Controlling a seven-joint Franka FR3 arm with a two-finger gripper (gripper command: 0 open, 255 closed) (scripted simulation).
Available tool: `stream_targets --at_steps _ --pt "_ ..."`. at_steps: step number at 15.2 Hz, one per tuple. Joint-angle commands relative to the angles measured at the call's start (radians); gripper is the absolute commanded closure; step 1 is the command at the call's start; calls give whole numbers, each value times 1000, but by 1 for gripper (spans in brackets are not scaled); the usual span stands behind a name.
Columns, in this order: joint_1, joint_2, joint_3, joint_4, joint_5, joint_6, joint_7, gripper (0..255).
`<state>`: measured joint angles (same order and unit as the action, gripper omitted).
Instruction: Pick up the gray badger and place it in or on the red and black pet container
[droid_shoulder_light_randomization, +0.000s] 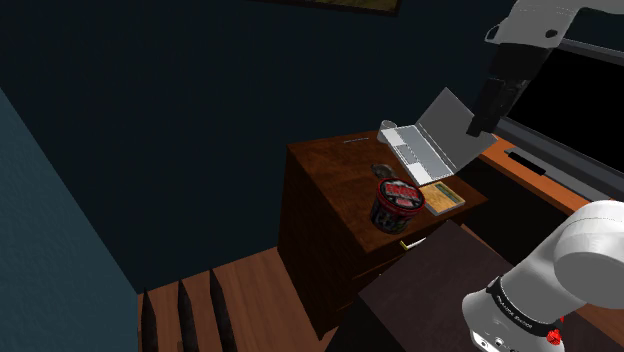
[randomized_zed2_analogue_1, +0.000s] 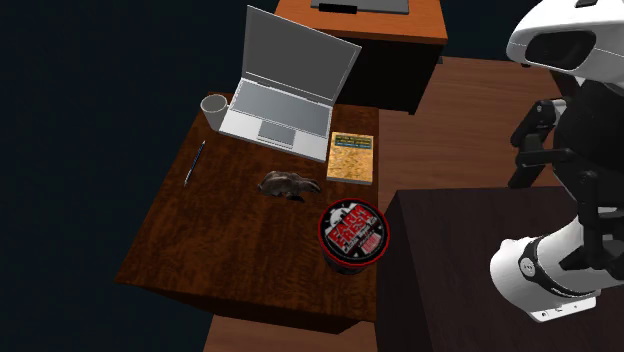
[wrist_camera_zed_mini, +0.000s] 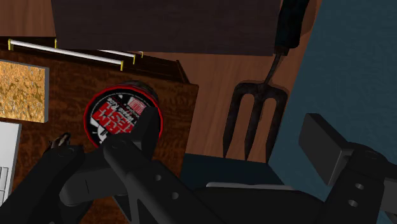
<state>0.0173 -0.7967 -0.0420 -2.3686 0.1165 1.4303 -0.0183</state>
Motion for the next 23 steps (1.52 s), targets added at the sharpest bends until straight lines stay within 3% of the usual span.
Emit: stream_targets --at_steps 1,12,23 --pt "0 0 0 0 0 0 0 0" --pt "-61 241 -107 -96 -77 326 -103 0" --pt "-102 605 -216 -38 -76 622 -215 0"
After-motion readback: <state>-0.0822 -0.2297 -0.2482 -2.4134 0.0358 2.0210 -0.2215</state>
